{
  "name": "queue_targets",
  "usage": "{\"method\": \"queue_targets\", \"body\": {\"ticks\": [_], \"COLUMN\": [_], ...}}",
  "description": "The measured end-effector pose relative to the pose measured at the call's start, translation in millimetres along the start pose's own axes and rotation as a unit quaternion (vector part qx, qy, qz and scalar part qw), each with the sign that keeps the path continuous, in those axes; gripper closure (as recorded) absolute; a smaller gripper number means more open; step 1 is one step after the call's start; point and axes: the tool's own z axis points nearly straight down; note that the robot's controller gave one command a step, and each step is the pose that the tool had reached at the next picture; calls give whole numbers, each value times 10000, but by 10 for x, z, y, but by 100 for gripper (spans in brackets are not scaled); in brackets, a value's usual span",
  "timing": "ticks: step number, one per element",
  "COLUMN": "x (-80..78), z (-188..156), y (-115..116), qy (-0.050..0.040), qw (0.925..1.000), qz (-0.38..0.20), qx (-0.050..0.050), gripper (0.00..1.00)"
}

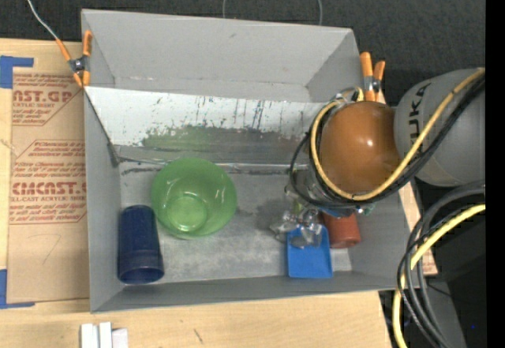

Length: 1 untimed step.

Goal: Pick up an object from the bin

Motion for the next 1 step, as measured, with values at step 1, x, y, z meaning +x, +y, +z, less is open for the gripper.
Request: {"method": "queue_targets", "body": {"ticks": [1], "x": [0], "z": [0], "y": [0], "qy": [0], "qw": [10000], "qz": [0], "qx": [0], "gripper": [100]}}
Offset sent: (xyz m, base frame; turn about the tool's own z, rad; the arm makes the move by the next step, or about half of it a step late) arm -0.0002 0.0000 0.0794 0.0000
